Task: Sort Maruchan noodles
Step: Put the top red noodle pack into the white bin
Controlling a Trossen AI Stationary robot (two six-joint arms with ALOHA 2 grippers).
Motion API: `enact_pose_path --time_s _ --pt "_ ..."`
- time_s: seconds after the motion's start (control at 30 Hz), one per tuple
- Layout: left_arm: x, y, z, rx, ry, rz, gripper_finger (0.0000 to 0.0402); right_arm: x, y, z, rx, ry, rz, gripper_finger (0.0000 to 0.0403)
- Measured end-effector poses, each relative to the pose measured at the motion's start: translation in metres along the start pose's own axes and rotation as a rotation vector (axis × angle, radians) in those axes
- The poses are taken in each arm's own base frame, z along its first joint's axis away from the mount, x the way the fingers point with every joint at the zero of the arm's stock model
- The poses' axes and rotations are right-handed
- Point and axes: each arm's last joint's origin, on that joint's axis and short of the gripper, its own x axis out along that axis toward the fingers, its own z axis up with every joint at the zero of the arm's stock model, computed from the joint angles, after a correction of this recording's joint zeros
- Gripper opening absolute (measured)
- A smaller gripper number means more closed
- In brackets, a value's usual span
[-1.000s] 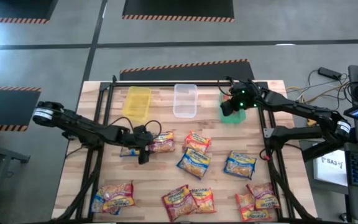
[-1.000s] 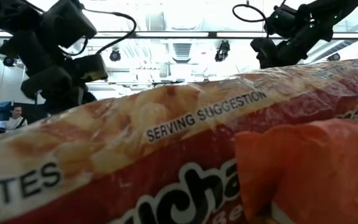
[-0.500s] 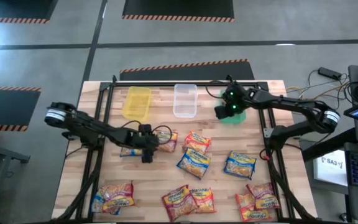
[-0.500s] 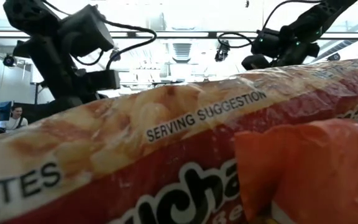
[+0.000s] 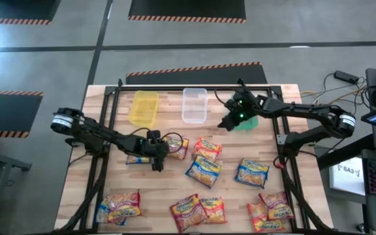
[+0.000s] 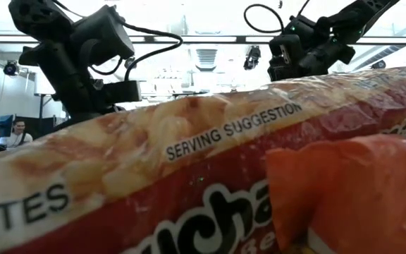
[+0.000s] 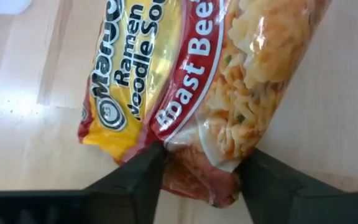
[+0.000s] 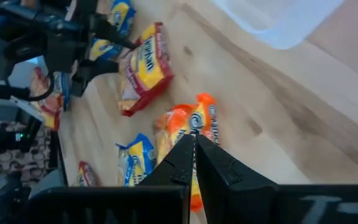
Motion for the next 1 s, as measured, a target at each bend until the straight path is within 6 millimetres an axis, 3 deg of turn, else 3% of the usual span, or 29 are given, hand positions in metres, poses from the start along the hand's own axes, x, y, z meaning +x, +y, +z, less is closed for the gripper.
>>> enact_pose_path --time_s 0.4,0.63,1.0 --pt "0.001 0.001 0.000 -0.060 -0.030 0.044 0.0011 0.020 -0.008 -0.004 0.145 0.077 -0.008 0.0010" --pt "0.001 0.001 0.003 -0.073 -0.069 0.052 0.0001 0.038 -0.016 -0.006 0.196 0.192 0.085 0.0048" --pt "0.000 0.004 0.010 -0.105 -0.160 0.204 0.0000 0.066 -0.017 0.011 0.302 0.177 0.312 0.0117"
